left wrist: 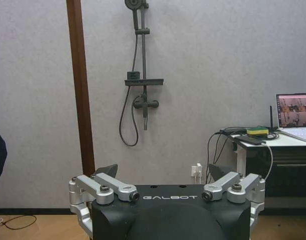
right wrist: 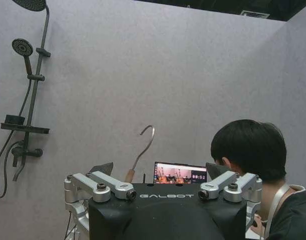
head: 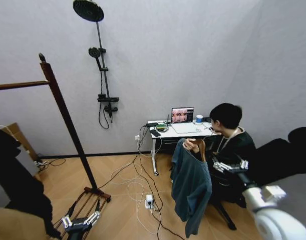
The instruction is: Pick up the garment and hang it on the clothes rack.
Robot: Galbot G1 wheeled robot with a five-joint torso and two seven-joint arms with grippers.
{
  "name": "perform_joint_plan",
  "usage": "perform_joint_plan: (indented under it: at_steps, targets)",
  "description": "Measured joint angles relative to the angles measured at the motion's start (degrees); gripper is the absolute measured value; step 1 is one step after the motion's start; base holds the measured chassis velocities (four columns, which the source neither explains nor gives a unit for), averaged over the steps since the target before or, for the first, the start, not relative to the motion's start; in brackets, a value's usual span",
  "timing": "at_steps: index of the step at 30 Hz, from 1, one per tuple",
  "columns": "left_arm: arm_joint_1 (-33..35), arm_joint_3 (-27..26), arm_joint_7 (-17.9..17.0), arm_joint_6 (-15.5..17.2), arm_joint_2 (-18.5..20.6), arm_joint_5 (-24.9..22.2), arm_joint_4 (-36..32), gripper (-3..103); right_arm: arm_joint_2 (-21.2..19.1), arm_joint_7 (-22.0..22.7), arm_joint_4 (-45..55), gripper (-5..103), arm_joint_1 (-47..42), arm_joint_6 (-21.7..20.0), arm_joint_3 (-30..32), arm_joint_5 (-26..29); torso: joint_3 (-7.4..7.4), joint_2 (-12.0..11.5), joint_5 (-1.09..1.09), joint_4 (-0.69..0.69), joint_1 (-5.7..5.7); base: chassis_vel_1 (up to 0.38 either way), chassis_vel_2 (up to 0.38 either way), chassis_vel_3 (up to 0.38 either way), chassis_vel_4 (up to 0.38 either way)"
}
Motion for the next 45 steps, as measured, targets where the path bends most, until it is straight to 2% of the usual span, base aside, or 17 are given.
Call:
perform_joint_plan:
  at_steps: [6, 19, 22, 23, 26, 27, 28, 30, 31, 32, 34, 35, 37, 38, 40, 41, 45]
  targets:
    - [0.00, -0.01, 0.00, 0.00, 0.00, 0.00, 0.00, 100, -2.24, 0.01, -5.93, 100, 5.20, -0.77, -3.02, 0.46, 0.01, 0.00, -0.02, 0.00, 0.02, 0.031, -0.032, -0.044, 0.025]
    - [-0.02, -0.02, -0.01, 0.00, 0.01, 0.00, 0.00, 100, -2.67, 1.13, -11.60, 100, 15.46, -1.93, -11.27, 0.80, 0.03, -0.03, -0.04, -0.01, 0.08, 0.000, 0.000, 0.000, 0.000]
    - [-0.02, -0.01, 0.00, 0.00, 0.01, 0.00, 0.00, 100, -2.10, 2.27, -13.15, 100, 18.51, -2.50, -14.71, 0.71, 0.03, -0.03, -0.03, 0.00, 0.08, 0.000, 0.000, 0.000, 0.000]
    - [-0.01, -0.01, -0.01, 0.00, 0.00, 0.00, 0.00, 100, -1.63, 3.60, -14.04, 103, 20.20, -2.84, -16.47, 0.41, 0.03, -0.03, -0.03, 0.02, 0.08, 0.000, 0.000, 0.000, 0.000]
    - [-0.02, -0.01, -0.01, 0.00, 0.00, 0.00, 0.00, 100, -0.88, 5.29, -15.07, 100, 21.87, -3.26, -18.32, -0.40, 0.03, -0.04, -0.03, 0.02, 0.09, 0.000, 0.000, 0.000, 0.000]
    - [-0.02, -0.01, -0.01, 0.00, 0.01, 0.00, 0.00, 100, -0.48, 6.07, -15.87, 95, 22.72, -3.34, -19.11, -0.93, 0.03, -0.04, -0.03, 0.02, 0.08, 0.000, 0.000, 0.000, 0.000]
    - [-0.02, -0.01, -0.01, 0.00, 0.01, 0.00, 0.00, 100, -0.48, 6.07, -15.87, 95, 22.72, -3.34, -19.11, -0.93, 0.03, -0.04, -0.03, 0.02, 0.08, 0.000, 0.000, 0.000, 0.000]
    - [-0.02, -0.01, -0.01, 0.00, 0.01, 0.00, 0.00, 100, -0.17, 6.62, -17.11, 85, 23.51, -3.32, -19.86, -1.41, 0.03, -0.03, -0.03, 0.00, 0.08, 0.000, 0.000, 0.000, 0.000]
    - [-0.02, -0.01, -0.01, 0.00, 0.01, 0.00, 0.00, 100, -0.13, 6.63, -17.42, 80, 23.67, -3.25, -20.02, -1.48, 0.03, -0.03, -0.03, 0.00, 0.08, 0.000, 0.000, 0.000, 0.000]
    - [-0.02, -0.01, -0.01, 0.00, 0.01, 0.00, 0.00, 100, -0.13, 6.63, -17.42, 80, 23.67, -3.25, -20.02, -1.48, 0.03, -0.03, -0.03, 0.00, 0.08, 0.000, 0.000, 0.000, 0.000]
    - [-0.02, -0.01, -0.01, 0.00, 0.00, 0.00, 0.00, 100, 0.07, 6.64, -18.09, 69, 24.06, -2.96, -20.41, -1.62, 0.03, -0.03, -0.03, 0.00, 0.08, 0.000, 0.000, 0.000, 0.000]
    - [-0.02, -0.01, -0.01, 0.00, 0.00, 0.00, 0.00, 100, 0.07, 6.64, -18.09, 69, 24.06, -2.96, -20.41, -1.62, 0.03, -0.03, -0.03, 0.00, 0.08, 0.000, 0.000, 0.000, 0.000]
    - [-0.02, -0.01, -0.01, 0.00, 0.00, 0.00, 0.00, 100, 0.34, 6.63, -18.37, 58, 24.43, -2.67, -20.80, -1.83, 0.03, -0.04, -0.03, 0.00, 0.08, 0.000, 0.000, 0.000, 0.000]
    - [-0.02, -0.01, -0.01, 0.00, 0.00, 0.00, 0.00, 100, 0.34, 6.63, -18.37, 58, 24.43, -2.67, -20.80, -1.83, 0.03, -0.04, -0.03, 0.00, 0.08, 0.000, 0.000, 0.000, 0.000]
    - [-0.02, -0.01, -0.01, 0.00, 0.01, 0.00, 0.00, 100, 0.41, 6.63, -18.37, 47, 24.62, -2.56, -20.95, -1.85, 0.03, -0.03, -0.03, 0.00, 0.08, 0.000, 0.000, 0.000, 0.000]
    - [-0.02, -0.01, -0.01, 0.00, 0.01, 0.00, 0.00, 100, 0.41, 6.63, -18.37, 47, 24.62, -2.56, -20.95, -1.85, 0.03, -0.03, -0.03, 0.00, 0.08, 0.000, 0.000, 0.000, 0.000]
    - [-0.01, -0.01, -0.01, 0.00, 0.01, 0.00, 0.00, 100, -0.07, 5.72, -18.27, 30, 24.35, -1.59, -21.02, -2.31, 0.02, -0.03, -0.03, 0.01, 0.08, 0.000, 0.000, 0.000, 0.000]
